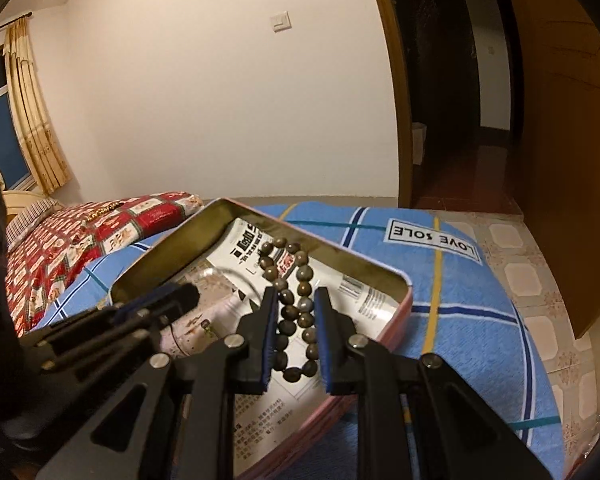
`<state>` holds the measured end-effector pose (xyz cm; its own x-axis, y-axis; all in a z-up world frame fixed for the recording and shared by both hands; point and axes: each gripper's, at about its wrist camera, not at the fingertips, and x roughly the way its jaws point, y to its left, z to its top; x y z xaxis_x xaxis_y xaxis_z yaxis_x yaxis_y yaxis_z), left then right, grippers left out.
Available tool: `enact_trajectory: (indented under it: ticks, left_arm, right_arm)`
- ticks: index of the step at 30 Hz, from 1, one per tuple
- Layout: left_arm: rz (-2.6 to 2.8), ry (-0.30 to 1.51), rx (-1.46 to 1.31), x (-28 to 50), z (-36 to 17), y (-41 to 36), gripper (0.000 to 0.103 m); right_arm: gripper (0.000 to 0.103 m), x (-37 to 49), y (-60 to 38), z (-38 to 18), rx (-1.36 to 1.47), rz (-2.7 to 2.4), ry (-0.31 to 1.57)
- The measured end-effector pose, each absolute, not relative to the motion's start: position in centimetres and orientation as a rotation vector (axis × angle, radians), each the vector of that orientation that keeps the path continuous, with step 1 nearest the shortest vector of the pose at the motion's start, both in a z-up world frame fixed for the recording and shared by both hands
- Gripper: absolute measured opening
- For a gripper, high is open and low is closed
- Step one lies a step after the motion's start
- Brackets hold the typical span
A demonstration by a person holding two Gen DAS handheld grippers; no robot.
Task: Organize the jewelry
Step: 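Open both tools to drop the bracelet and bangle into the tin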
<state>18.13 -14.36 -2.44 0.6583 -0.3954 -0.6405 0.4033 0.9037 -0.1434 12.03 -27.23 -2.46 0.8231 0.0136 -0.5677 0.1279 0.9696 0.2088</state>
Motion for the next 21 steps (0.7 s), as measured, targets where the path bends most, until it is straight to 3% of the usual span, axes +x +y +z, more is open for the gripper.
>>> enact_trajectory:
  ticks: [3,4,5,8,9,11,21]
  left_arm:
    - [-0.439,0.728,0.02,18.0,-2.3,-14.4,0.015]
    - [-0.427,0.725,0.026,18.0,-2.3,-14.4,0.018]
    - [-0.408,0.719,0.024,18.0,-2.2,-14.3,0.03]
    - [-0.351,0.689,-0.013,17.9,-1.7,-13.3,0.068]
    - [-0.339,0.672,-0.03,17.7,-1.4,-12.9,0.075]
    - [-0.325,0.643,-0.039,17.3,-0.8,-12.4,0.076]
    - [-0.207,0.561,0.087,13.6,0.1,-11.7,0.076]
  right_arm:
    - [0.029,12.0,-27.2,-2.4,0.245,-0.064,0.601]
    - [0.041,11.9,-27.3,-2.4,0.251,-0.061,0.603]
    - [0.051,11.9,-27.2,-2.3,0.257,-0.049,0.591]
    - [0.062,11.1,-27.4,-1.6,0.243,-0.097,0.545]
    - [0.064,10.8,-27.7,-1.4,0.26,-0.102,0.529]
    - [0.078,10.4,-28.4,-1.2,0.292,-0.116,0.498]
    - [0.079,10.1,-27.7,-0.9,0.241,-0.184,0.456]
